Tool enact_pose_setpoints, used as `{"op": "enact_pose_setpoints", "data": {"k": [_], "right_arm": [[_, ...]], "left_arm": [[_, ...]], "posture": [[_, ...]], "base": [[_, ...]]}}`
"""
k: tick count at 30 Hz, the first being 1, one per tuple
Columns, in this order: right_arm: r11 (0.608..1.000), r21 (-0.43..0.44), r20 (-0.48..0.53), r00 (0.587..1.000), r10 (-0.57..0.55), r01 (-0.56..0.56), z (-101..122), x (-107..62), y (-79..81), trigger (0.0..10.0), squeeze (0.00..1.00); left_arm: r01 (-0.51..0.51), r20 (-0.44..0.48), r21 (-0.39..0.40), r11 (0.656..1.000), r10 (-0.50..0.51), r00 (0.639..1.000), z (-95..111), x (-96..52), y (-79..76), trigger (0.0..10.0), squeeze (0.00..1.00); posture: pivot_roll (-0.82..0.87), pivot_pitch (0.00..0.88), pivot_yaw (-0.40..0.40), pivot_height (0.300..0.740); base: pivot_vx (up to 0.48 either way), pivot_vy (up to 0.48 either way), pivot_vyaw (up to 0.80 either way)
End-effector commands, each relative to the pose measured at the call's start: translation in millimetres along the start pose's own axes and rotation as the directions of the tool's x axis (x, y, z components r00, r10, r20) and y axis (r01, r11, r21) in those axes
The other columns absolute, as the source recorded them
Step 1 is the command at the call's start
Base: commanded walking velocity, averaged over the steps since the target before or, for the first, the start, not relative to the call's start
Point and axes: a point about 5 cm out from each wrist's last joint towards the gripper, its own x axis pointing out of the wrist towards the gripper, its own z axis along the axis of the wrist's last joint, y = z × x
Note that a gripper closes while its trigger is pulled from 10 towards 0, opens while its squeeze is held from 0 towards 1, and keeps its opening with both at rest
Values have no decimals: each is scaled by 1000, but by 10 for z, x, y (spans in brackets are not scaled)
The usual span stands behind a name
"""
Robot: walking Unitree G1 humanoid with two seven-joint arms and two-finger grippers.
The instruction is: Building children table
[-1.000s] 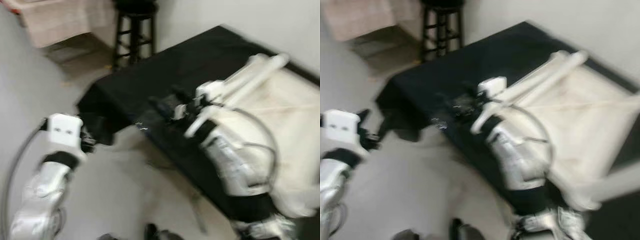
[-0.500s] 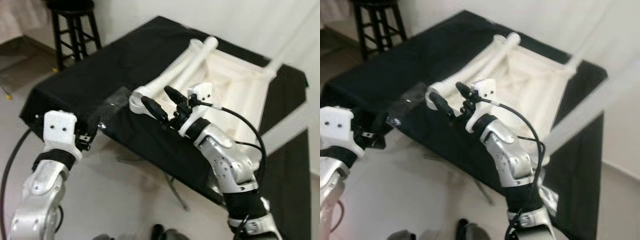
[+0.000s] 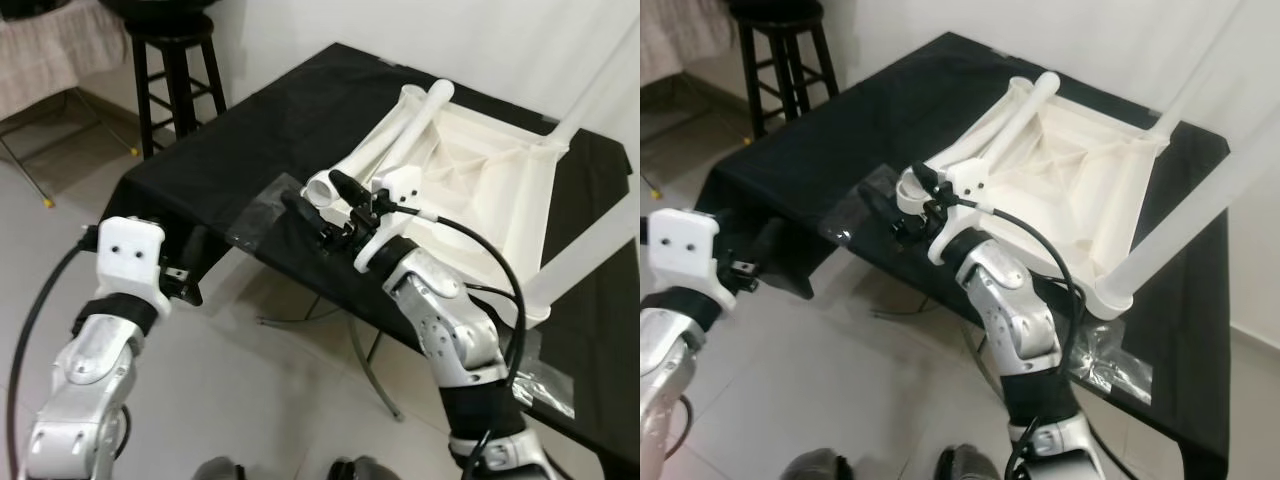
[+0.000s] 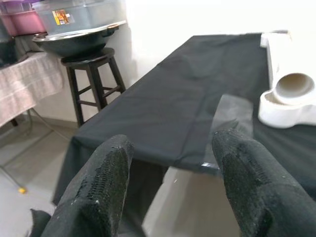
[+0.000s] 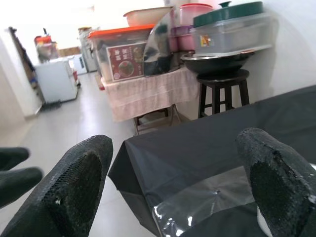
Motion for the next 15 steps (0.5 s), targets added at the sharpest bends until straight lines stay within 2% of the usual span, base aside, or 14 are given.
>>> {"op": "enact_pose_setpoints", "data": {"k": [1,15], "right_arm": [[999,17,-26,999,-30,30,-53,-34,-67,10000,0],[999,20,-23,999,-43,44,-37,-16,-84,10000,0]], "left_arm": [[8,2,11,1000,-8,1000,8,-4,-22,10000,0],[26,9,13,1000,-26,1000,10,-7,-43,10000,0]], "posture": [[171,167,-89,740],[173,171,-91,740]], "base": [[0,0,-800],[0,0,-800]]}}
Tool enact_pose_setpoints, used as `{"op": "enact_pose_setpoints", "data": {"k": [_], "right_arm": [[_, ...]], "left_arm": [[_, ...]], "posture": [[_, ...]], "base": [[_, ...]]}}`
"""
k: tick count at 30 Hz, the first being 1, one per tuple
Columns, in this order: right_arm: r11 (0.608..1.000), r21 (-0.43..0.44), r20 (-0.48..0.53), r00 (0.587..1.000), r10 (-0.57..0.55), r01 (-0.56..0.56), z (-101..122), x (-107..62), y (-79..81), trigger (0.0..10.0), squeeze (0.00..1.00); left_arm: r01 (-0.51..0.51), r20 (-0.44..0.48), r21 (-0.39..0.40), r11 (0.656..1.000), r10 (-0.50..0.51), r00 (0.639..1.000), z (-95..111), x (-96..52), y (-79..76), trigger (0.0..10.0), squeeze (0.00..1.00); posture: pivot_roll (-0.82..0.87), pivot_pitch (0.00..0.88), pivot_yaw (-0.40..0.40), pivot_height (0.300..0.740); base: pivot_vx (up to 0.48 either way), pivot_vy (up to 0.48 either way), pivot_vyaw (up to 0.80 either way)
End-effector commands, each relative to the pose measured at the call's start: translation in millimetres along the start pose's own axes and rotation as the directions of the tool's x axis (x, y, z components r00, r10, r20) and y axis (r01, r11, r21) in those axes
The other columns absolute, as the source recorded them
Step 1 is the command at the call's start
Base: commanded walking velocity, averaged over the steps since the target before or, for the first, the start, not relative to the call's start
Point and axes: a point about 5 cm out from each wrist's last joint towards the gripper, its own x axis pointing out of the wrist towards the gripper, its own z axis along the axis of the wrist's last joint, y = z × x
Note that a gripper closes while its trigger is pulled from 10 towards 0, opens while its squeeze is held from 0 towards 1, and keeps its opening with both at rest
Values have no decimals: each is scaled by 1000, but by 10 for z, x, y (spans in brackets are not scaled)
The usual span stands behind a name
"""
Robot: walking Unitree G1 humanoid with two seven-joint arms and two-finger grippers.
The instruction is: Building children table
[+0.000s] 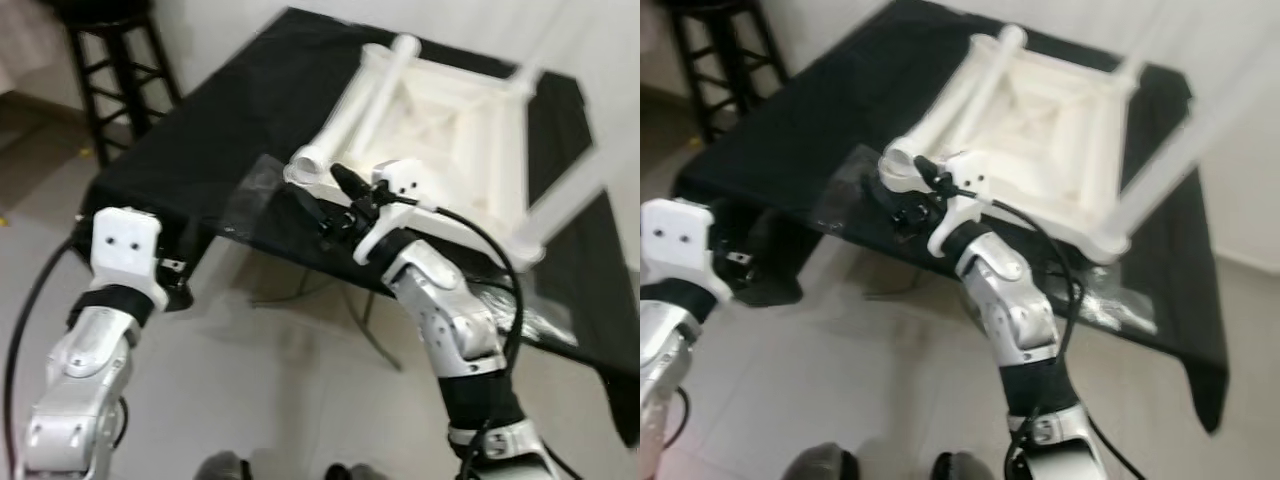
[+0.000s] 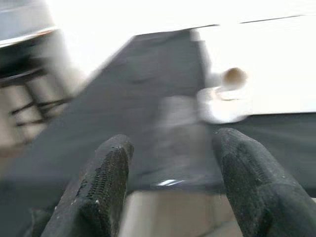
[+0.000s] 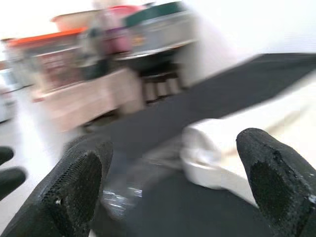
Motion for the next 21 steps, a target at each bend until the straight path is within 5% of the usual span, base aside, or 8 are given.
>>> {"op": "enact_pose_setpoints", "data": {"k": [1,9,21], "right_arm": [[1000,12,-11,1000,-14,14,-28,-20,-25,10000,0],[999,-9,20,999,-31,32,-18,-20,-25,10000,0],[999,-29,15,999,-31,31,-37,-19,-17,10000,0]], "left_arm": [[7,-4,6,1000,-7,1000,-10,-20,-11,10000,0],[17,-10,7,1000,-17,1000,-20,-9,-29,10000,0],[38,-14,20,999,-38,999,-23,-3,-63,10000,0]], "posture": [[173,171,-91,740],[180,171,-88,740],[180,169,-94,740]], "base": [[0,0,-800],[0,0,-400],[0,480,0]]}}
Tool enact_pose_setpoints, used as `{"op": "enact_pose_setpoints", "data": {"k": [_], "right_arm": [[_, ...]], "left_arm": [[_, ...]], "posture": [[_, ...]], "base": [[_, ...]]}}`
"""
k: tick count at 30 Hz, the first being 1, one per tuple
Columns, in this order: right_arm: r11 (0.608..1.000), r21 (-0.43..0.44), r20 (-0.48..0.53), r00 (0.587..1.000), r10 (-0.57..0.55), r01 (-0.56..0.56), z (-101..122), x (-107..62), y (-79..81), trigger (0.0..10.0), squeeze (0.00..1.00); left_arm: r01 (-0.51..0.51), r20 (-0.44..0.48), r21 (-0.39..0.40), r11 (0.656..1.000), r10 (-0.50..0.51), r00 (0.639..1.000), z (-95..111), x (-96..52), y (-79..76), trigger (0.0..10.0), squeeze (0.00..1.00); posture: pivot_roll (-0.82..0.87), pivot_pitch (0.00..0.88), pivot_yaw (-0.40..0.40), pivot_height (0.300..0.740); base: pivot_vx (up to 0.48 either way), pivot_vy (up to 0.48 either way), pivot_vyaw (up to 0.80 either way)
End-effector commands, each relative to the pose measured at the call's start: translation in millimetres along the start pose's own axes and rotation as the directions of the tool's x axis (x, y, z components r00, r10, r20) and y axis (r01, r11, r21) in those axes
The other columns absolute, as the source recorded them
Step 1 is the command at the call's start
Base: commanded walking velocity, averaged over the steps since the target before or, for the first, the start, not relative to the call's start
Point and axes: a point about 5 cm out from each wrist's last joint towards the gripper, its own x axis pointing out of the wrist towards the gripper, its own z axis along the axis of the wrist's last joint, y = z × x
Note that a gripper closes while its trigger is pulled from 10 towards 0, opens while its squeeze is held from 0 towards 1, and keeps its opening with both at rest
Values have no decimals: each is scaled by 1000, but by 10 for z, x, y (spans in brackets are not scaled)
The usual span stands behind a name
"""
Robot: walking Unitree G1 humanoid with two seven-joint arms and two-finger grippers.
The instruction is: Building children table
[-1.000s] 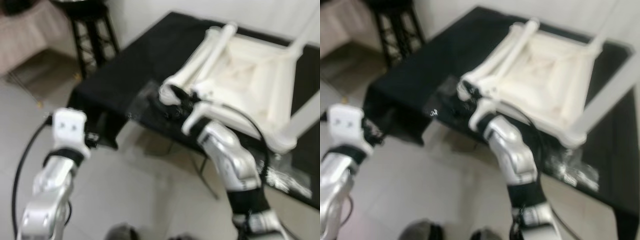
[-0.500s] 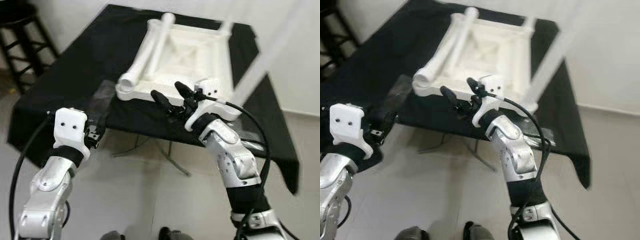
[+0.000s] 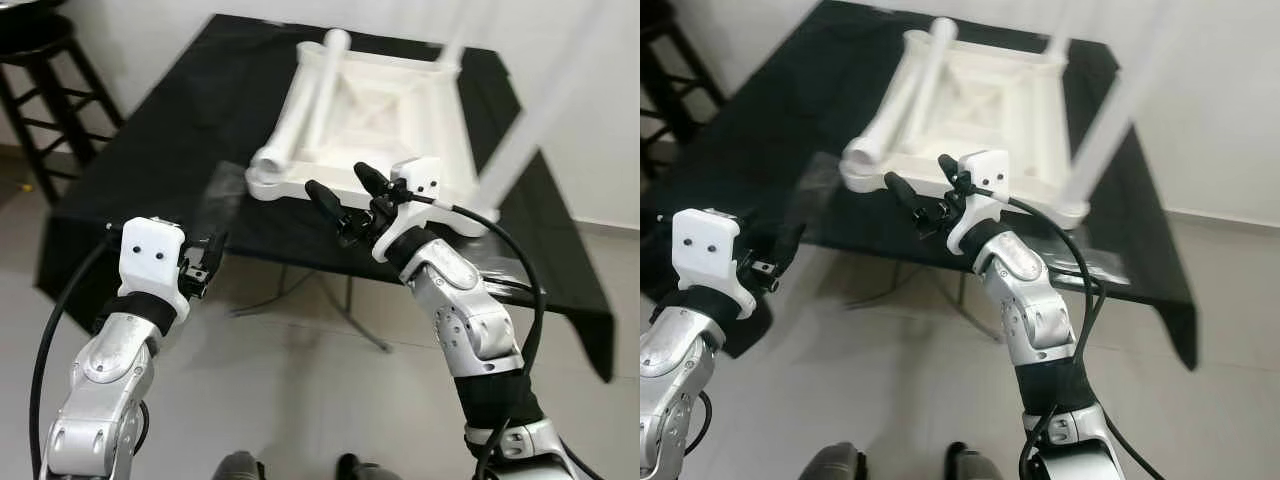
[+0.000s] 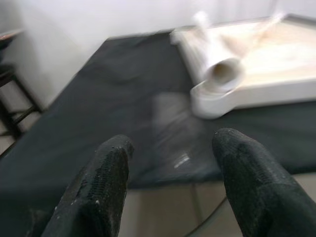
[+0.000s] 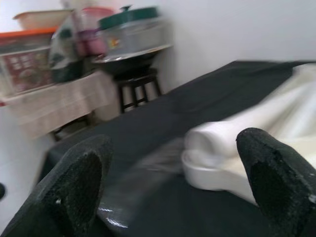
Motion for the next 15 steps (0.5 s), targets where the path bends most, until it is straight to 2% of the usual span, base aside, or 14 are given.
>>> {"op": "enact_pose_setpoints", "data": {"k": [1,7,10,15], "right_arm": [[1000,-10,6,1000,1,-1,-3,-13,-10,10000,0],[1000,-17,29,999,14,-14,20,-3,6,10000,0],[1000,-19,26,1000,16,-16,17,1,8,10000,0],[1000,-18,15,1000,14,-13,6,11,5,10000,0]], "left_arm": [[12,-1,9,1000,-12,1000,2,0,-21,10000,0],[21,16,21,1000,-22,1000,46,23,-10,10000,0],[13,26,21,1000,-13,1000,62,32,8,10000,0],[5,43,28,1000,-6,999,87,35,21,10000,0]], "posture": [[180,168,-95,740],[182,158,-94,740],[184,153,-95,740],[183,151,-94,740]], "base": [[0,480,0],[0,480,0],[0,334,0],[0,0,-800]]}}
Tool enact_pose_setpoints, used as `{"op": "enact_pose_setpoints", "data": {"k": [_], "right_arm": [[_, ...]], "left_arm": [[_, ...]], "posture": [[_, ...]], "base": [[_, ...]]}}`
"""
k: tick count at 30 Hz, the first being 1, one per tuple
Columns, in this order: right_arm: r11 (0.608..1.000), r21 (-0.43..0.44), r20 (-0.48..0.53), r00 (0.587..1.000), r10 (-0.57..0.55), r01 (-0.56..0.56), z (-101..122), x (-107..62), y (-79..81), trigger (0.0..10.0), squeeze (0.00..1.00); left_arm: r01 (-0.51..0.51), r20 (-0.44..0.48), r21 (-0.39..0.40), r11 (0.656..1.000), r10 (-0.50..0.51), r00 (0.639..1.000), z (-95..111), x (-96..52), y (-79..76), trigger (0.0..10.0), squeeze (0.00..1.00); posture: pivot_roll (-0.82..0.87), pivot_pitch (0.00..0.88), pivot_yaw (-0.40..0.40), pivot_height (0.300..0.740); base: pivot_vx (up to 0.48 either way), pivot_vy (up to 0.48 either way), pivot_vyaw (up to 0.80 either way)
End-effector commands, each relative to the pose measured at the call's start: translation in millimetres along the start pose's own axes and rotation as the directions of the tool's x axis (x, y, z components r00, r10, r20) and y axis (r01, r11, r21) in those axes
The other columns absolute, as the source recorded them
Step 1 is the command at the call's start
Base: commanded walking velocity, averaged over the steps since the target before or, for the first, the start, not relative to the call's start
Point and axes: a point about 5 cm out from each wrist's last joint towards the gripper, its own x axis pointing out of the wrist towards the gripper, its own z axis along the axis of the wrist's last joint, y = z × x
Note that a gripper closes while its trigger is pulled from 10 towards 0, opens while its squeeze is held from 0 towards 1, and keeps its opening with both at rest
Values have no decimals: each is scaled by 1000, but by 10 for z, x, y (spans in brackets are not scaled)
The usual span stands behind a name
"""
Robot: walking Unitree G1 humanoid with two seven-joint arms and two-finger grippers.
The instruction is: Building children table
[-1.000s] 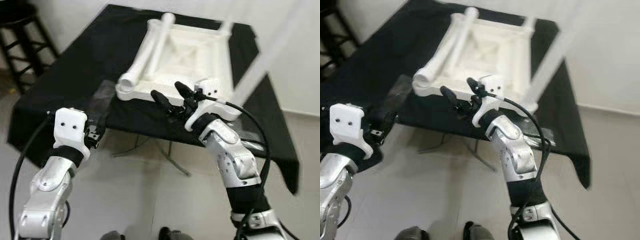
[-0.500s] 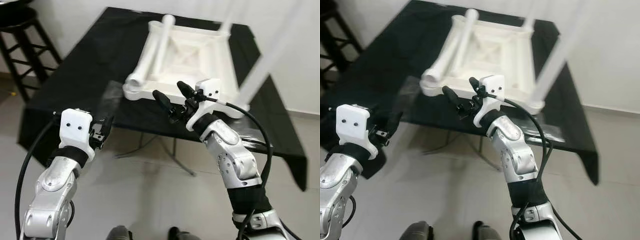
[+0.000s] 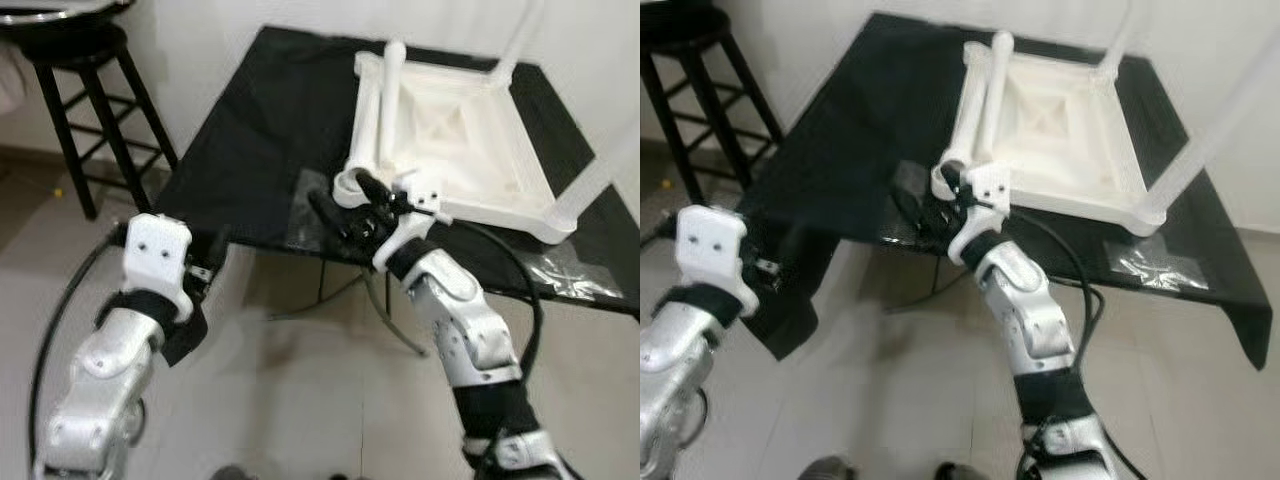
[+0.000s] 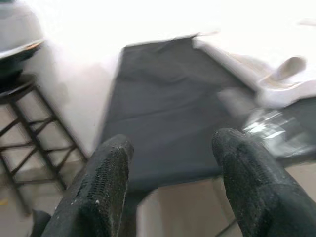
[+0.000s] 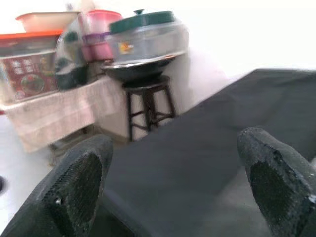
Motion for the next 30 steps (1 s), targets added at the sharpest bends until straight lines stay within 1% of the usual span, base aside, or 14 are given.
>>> {"op": "enact_pose_setpoints", "data": {"k": [1,10,12,14,17,19,20,22,23,30], "right_arm": [[1000,-7,-14,1000,-5,5,-19,-26,-26,10000,0],[1000,-3,-9,1000,-10,10,-14,-26,-38,10000,0],[1000,-12,12,1000,-15,15,3,-31,-43,10000,0],[999,-36,-10,1000,-23,22,-12,-33,-49,10000,0],[999,-53,-11,1000,-13,13,-10,-35,-39,10000,0],[999,-49,-1,1000,-4,4,-5,-35,-28,10000,0],[999,-35,-1,1000,-6,5,-7,-34,-27,10000,0],[999,-40,-11,1000,3,-3,-11,-30,-23,10000,0],[999,-34,-11,1000,10,-10,-10,-27,-19,10000,0],[999,-38,0,1000,21,-21,2,-26,-8,10000,0]], "left_arm": [[2,11,8,1000,-2,1000,15,-4,-10,10000,0],[4,38,6,1000,-4,999,65,-1,4,10000,0],[12,59,10,1000,-13,998,90,-11,7,10000,0],[22,70,8,1000,-23,997,110,-18,2,10000,0],[24,79,-3,1000,-23,997,130,-18,2,10000,0],[25,84,-8,1000,-24,996,141,-17,4,10000,0],[23,90,-16,1000,-22,996,153,-15,10,10000,0],[22,94,-19,1000,-20,995,161,-14,16,10000,0],[20,96,-20,1000,-18,995,167,-12,21,10000,0],[22,106,-27,999,-19,994,176,1,26,10000,0]], "posture": [[183,151,-94,740],[183,156,-91,740],[183,156,-91,740],[183,157,-93,740],[183,158,-95,740],[183,158,-96,740],[183,158,-97,740],[181,156,-99,740],[182,156,-100,740],[178,153,-101,740]], "base": [[0,0,-800],[0,0,-800],[135,0,-678],[394,0,0],[390,0,0],[274,0,-800],[266,0,0],[262,0,0],[266,0,-800],[267,0,0]]}}
